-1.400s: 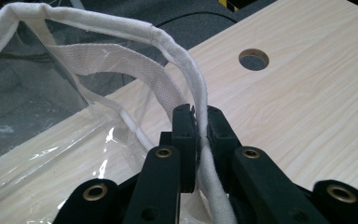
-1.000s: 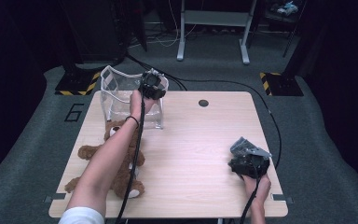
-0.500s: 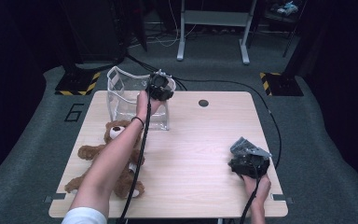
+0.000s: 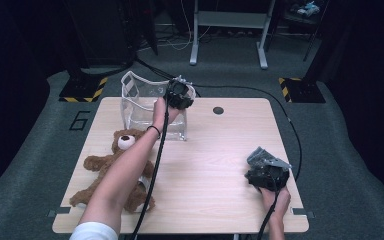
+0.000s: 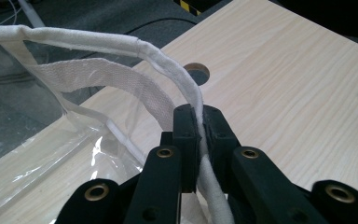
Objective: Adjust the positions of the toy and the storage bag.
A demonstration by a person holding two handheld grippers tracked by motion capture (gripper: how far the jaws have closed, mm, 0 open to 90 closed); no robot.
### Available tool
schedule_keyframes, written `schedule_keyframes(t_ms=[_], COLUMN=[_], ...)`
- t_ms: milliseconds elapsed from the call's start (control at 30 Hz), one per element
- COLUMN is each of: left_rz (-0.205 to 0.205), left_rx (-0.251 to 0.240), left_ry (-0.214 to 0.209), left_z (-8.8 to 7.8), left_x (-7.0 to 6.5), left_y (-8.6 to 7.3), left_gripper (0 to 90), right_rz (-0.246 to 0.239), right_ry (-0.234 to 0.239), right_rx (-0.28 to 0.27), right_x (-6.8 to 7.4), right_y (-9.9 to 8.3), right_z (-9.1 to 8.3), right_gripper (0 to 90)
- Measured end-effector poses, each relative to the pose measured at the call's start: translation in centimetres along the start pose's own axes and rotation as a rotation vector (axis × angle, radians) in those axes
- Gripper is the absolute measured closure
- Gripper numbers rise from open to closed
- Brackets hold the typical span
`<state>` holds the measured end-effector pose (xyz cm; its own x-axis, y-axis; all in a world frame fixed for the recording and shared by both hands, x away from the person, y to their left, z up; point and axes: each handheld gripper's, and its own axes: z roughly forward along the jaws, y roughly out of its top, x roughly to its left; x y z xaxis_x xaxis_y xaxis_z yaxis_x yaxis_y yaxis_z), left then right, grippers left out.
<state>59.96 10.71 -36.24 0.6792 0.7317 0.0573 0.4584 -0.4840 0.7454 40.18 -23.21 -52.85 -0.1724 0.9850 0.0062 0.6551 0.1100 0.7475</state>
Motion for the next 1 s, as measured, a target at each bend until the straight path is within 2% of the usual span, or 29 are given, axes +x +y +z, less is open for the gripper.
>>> schedule_keyframes(t_ms=[233, 300, 400, 567, 767, 833, 867, 1000], left_rz=[0.02, 0.016, 0.032, 0.024, 0.04, 0.035, 0.021, -0.03], left_rx=[0.003, -0.008, -0.001, -0.003, 0.0, -0.006, -0.012, -0.036], left_ry=[-0.025, -0.03, -0.04, -0.053, -0.071, -0.08, -0.091, -0.075], left_z=[0.3, 0.5, 0.7, 1.0, 1.5, 1.4, 1.3, 0.1], left_x=[-0.8, -1.5, -2.0, -2.7, -3.8, -3.7, -3.5, -2.2], left_y=[0.4, 0.6, 0.8, 1.2, 1.7, 1.7, 1.7, 1.6], left_gripper=[85.2, 85.2, 85.2, 85.1, 84.5, 79.8, 73.9, 51.4], right_rz=[-0.001, -0.001, -0.001, -0.004, 0.002, 0.001, 0.004, 0.005], right_ry=[0.0, 0.0, 0.001, 0.001, -0.001, 0.002, 0.005, 0.005], right_rx=[0.0, -0.001, -0.001, 0.006, 0.003, -0.003, -0.004, -0.005], right_x=[0.0, 0.0, 0.0, 0.0, 0.0, 0.0, 0.0, 0.0], right_y=[0.0, 0.0, 0.0, 0.0, 0.0, 0.0, 0.0, 0.0], right_z=[0.0, 0.0, 0.0, 0.0, 0.0, 0.0, 0.0, 0.0], right_gripper=[2.1, 2.2, 2.1, 2.1, 2.1, 2.2, 2.2, 2.2])
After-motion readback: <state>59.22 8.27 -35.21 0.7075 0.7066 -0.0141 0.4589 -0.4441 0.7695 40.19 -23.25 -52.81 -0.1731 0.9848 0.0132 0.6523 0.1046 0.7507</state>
